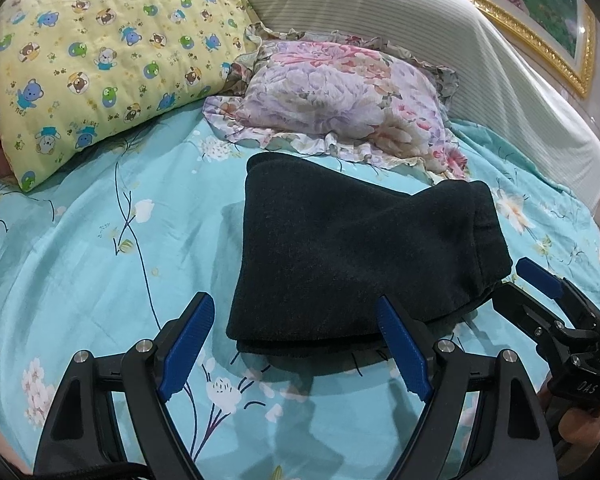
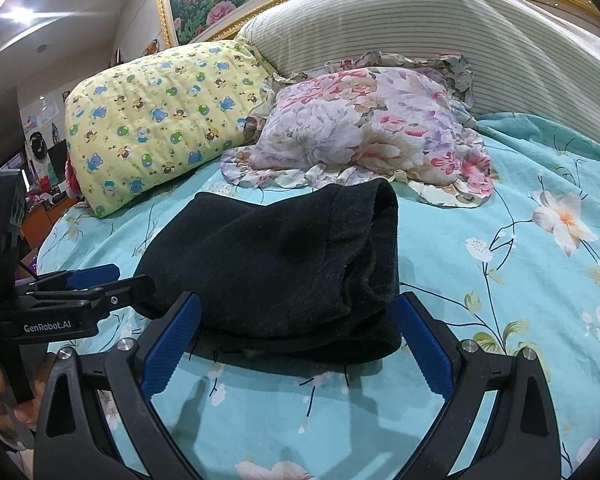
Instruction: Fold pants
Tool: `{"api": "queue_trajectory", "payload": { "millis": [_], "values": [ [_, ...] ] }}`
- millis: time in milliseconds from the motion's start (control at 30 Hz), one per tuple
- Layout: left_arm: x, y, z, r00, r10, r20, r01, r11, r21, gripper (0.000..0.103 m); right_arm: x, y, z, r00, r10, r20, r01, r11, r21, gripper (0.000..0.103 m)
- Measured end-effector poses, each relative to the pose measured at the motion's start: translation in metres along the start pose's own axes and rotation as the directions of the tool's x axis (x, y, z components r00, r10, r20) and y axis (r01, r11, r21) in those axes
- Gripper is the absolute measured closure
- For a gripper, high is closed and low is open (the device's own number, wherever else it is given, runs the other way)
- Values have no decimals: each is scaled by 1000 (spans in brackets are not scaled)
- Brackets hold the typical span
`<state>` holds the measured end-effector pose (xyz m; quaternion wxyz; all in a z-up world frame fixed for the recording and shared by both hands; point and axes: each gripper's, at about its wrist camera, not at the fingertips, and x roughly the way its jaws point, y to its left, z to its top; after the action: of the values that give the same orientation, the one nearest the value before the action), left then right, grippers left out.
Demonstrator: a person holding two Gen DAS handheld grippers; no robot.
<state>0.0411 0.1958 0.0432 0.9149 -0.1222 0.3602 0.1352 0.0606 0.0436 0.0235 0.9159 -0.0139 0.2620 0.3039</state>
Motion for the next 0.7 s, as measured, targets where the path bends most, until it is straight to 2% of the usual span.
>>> {"api": "queue_trajectory", "payload": {
  "millis": [700],
  "values": [
    [8,-3,3,1000,22,-9,-22,999,25,19,0,2,2,1000,3,2,-3,1000,5,5]
  ]
}}
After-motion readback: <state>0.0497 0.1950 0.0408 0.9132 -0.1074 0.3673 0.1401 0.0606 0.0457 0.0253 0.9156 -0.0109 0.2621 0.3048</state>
